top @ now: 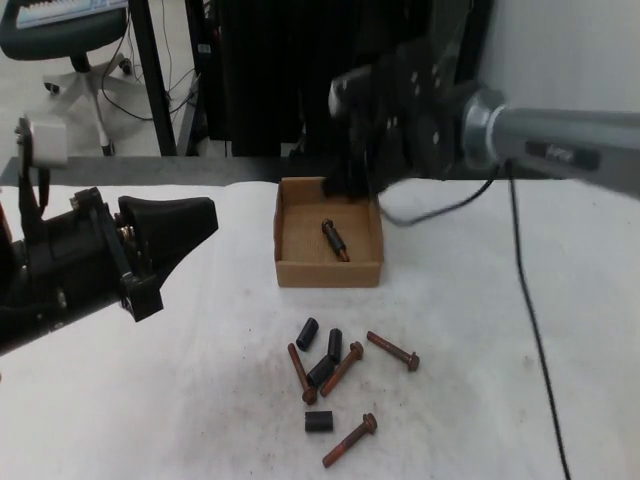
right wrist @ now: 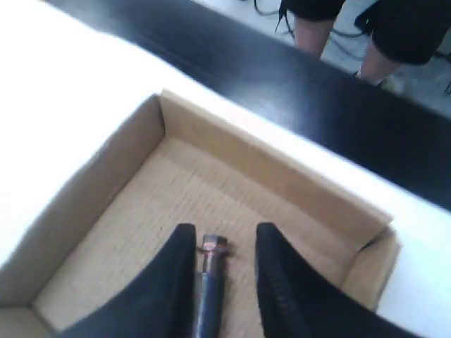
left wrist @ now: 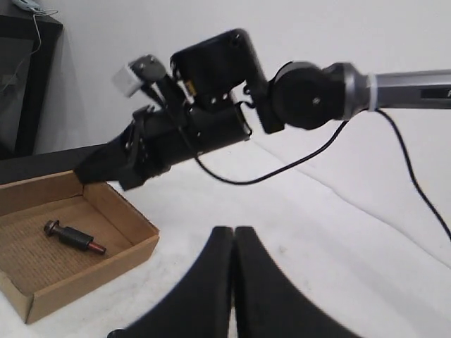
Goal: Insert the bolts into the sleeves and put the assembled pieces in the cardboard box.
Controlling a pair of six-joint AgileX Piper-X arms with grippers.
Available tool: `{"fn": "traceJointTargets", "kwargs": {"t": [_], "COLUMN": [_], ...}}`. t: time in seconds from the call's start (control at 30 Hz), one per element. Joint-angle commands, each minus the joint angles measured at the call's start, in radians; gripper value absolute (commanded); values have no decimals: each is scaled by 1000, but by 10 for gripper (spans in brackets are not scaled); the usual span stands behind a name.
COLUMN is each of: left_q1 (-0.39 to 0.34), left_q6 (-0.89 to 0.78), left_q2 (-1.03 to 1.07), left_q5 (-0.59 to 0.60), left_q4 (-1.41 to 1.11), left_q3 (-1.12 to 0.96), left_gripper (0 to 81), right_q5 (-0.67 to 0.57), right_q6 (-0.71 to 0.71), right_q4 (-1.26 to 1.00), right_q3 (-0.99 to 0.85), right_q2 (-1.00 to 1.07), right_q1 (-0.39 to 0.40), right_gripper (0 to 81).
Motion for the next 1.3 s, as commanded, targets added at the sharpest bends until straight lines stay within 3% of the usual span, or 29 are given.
{"fn": "traceJointTargets", "kwargs": {"t": [0.0, 0.03, 0.13, 0.3, 0.5, 0.7, 0.8, 1.0, 1.13, 1.27], "left_q1": [1, 1, 1, -14, -103, -229, -265, -270, -270, -270], "left_q6": [-1, -1, -12, -186, -211, -123, -46, 48, 77, 97], "left_q2": [-12, -12, -12, -12, -12, -12, -12, -10, -10, -10], "left_q5": [9, 9, 9, -5, -55, -109, -201, -343, -366, -364], "left_q4": [-9, -9, -6, -1, 64, 351, 493, 599, 614, 700], "left_q3": [-2, -2, -2, -2, -9, -49, -92, -125, -125, -125], "left_gripper": [3, 3, 3, 3, 3, 3, 3, 3, 3, 3], "right_q5": [20, 18, 18, 21, -1, -119, -118, -235, -211, -208], "right_q6": [-9, -28, -97, -98, -92, 9, 18, -46, -61, -61], "right_q4": [-15, -7, 73, 368, 624, 647, 647, 654, 665, 629], "right_q3": [-11, -11, -11, 0, 95, 262, 326, 390, 390, 390], "right_q2": [-81, -112, -185, -277, -362, -487, -565, -648, -622, -575], "right_q1": [-1, -1, -1, -1, 13, 12, 10, 13, 13, 13], "right_gripper": [86, 7, 8, 8, 8, 8, 8, 8, 1, 102]}}
